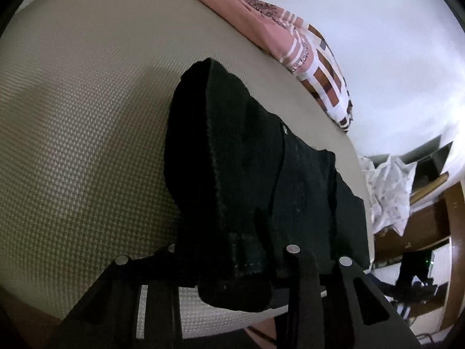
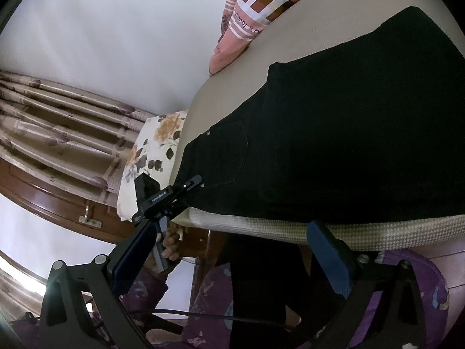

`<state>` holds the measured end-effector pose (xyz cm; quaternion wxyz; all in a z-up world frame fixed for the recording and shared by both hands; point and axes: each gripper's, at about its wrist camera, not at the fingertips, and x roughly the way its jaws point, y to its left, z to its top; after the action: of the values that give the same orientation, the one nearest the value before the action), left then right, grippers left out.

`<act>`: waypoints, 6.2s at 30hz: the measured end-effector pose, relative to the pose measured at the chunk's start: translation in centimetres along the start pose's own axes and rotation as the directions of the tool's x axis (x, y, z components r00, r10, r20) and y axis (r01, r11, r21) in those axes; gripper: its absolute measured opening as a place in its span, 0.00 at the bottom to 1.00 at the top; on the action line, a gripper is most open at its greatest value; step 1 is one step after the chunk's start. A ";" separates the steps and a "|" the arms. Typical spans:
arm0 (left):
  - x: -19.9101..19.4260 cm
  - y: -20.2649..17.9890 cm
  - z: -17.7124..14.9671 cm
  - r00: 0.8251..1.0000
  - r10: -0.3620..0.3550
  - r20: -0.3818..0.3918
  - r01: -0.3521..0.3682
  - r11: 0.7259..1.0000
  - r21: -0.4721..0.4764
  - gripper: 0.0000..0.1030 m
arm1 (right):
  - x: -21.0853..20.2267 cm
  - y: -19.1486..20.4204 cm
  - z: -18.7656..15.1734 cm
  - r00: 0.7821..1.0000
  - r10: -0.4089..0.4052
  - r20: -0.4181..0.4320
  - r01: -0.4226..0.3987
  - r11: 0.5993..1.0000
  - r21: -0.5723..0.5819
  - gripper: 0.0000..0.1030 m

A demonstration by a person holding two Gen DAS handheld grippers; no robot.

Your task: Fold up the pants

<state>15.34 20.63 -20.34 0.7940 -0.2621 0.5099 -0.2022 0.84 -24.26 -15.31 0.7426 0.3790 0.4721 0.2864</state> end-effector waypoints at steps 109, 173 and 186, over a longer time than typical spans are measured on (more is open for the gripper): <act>-1.0 -26.9 -4.8 0.954 0.124 0.273 -0.251 0.826 0.505 0.30 | -2.4 -4.4 1.8 0.994 -0.047 0.099 0.038 0.995 0.090 1.00; 4.4 -30.9 -4.9 0.995 -0.022 0.093 -0.035 0.821 0.569 0.84 | -16.6 -10.5 4.6 0.904 0.081 0.421 -0.201 0.947 0.250 1.00; 5.4 -20.1 -7.3 0.992 0.118 0.045 -0.126 0.890 0.439 0.84 | -11.5 -8.9 2.8 0.972 0.078 0.221 -0.136 0.956 0.260 0.95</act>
<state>9.68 0.19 -14.12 0.8481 -0.0447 0.4596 -0.2600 -0.49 -38.93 -16.45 0.7117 0.5310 0.4055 0.2170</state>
